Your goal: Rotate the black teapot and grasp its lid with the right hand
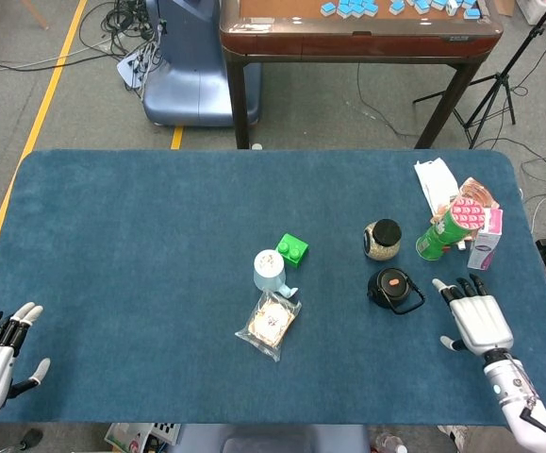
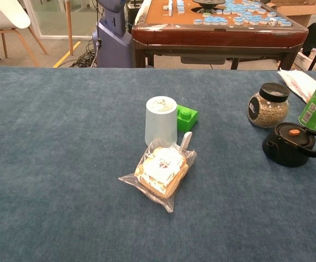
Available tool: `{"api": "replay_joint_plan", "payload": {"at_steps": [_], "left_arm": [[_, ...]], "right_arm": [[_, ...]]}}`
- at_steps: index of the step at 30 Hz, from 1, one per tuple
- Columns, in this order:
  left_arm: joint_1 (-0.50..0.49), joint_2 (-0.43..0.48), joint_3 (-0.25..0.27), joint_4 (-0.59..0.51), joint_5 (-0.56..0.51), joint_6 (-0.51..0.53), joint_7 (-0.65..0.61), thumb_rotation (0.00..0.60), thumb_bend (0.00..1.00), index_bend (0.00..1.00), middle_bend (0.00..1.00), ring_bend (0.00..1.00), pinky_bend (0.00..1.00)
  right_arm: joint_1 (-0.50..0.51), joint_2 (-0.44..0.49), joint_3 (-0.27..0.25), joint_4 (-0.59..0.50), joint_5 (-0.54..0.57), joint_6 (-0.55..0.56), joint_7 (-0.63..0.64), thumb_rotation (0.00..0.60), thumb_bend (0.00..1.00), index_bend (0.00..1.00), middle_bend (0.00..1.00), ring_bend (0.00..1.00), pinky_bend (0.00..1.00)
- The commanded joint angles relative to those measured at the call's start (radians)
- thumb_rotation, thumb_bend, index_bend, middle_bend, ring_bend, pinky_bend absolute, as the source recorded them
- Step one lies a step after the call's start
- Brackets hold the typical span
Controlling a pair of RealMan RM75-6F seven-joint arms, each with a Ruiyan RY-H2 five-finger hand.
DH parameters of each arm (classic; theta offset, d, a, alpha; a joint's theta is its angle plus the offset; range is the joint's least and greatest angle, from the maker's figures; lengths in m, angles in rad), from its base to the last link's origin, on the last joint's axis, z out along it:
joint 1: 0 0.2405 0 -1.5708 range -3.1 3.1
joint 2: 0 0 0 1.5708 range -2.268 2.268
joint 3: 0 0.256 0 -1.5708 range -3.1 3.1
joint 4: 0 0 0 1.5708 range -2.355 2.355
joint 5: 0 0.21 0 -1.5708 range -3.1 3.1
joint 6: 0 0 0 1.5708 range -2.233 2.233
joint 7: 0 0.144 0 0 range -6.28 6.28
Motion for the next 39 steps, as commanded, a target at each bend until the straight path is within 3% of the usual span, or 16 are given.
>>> {"api": "replay_joint_plan", "payload": {"at_steps": [1, 30, 39], "left_arm": [[0.001, 0.001, 0.000, -0.001, 0.000, 0.002, 0.000, 0.600, 0.29, 0.11, 0.08, 0.10, 0.01], [0.008, 0.003, 0.000, 0.004, -0.004, 0.010, -0.009, 0.600, 0.29, 0.11, 0.08, 0.10, 0.01], [0.008, 0.001, 0.000, 0.011, -0.004, 0.008, -0.016, 0.600, 0.29, 0.11, 0.08, 0.10, 0.01]], "right_arm": [[0.005, -0.016, 0.003, 0.019, 0.004, -0.016, 0.007, 0.592, 0.00, 0.12, 0.28, 0.13, 0.04], [0.053, -0.125, 0.030, 0.062, -0.034, -0.067, -0.001, 0.592, 0.00, 0.12, 0.28, 0.13, 0.04], [0.057, -0.124, 0.045, 0.085, 0.026, -0.076, -0.027, 0.593, 0.00, 0.12, 0.28, 0.13, 0.04]]}}
